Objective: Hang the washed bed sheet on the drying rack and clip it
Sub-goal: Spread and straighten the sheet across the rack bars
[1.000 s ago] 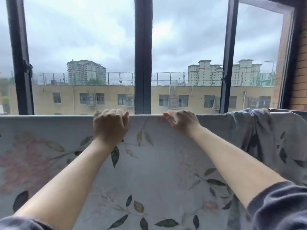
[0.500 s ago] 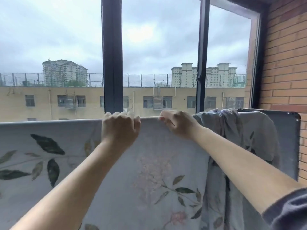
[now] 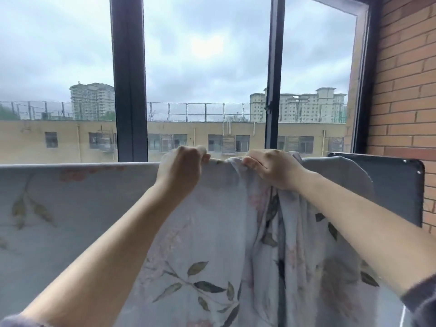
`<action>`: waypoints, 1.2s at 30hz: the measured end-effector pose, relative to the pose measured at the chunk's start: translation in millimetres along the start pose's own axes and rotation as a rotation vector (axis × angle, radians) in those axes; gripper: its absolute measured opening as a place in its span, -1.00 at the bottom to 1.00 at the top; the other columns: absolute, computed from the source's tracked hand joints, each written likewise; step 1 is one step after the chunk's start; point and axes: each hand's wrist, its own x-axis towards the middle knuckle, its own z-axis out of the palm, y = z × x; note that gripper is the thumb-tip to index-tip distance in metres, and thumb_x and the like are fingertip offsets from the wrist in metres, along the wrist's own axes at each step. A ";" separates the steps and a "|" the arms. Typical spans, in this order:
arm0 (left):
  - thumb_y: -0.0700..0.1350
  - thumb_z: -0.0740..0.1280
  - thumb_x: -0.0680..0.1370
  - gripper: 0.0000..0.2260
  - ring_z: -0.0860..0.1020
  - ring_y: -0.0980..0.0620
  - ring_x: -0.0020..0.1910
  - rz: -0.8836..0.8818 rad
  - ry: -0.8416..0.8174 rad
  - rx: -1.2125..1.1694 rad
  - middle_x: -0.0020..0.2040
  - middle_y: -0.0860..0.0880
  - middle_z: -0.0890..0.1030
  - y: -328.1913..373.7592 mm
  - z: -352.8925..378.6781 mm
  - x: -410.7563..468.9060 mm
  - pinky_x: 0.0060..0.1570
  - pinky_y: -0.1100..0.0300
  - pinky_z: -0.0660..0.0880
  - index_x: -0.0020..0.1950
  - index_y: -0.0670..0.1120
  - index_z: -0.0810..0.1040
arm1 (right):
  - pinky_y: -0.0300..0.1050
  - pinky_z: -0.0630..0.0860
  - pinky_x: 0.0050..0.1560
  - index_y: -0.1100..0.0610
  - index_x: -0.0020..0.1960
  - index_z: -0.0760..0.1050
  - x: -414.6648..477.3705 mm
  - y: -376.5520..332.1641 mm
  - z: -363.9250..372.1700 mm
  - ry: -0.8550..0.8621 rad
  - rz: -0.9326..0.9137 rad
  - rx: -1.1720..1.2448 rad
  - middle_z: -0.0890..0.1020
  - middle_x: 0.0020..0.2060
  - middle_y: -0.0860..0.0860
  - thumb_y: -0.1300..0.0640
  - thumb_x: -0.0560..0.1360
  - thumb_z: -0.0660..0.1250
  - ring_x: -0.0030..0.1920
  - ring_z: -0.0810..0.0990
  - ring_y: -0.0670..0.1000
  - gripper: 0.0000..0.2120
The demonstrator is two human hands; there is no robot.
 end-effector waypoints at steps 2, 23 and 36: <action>-0.07 0.19 0.62 -0.77 0.56 -0.25 -0.20 -0.027 0.027 0.018 -0.19 -0.23 0.62 -6.1 -1.6 -2.1 -0.28 0.10 0.31 -0.14 -0.17 0.51 | -0.03 0.41 -0.11 0.03 0.06 0.46 -0.7 2.5 7.7 0.056 -0.055 -0.021 0.61 -0.12 0.01 -0.26 0.58 -0.09 -0.11 0.57 0.07 -0.52; 0.16 0.12 0.60 -0.67 0.58 -0.10 -0.15 -0.026 -0.052 0.095 -0.13 -0.03 0.64 33.1 2.4 -8.2 -0.07 0.08 0.36 -0.09 -0.04 0.53 | 0.03 0.45 0.05 -0.03 0.03 0.42 -9.5 16.8 10.1 0.149 -0.177 0.085 0.55 -0.08 -0.11 -0.25 0.58 0.00 -0.12 0.53 -0.04 -0.64; 0.01 0.02 0.50 -0.76 0.48 -0.17 -0.37 -0.231 0.185 0.098 -0.39 -0.01 0.39 -29.2 -5.0 -19.7 -0.27 -0.02 0.47 -0.32 -0.03 0.30 | -0.10 0.35 -0.19 0.05 -0.06 0.42 -22.8 83.1 16.7 0.205 0.070 -0.120 0.46 -0.41 -0.02 -0.29 0.51 -0.25 -0.33 0.49 0.06 -0.41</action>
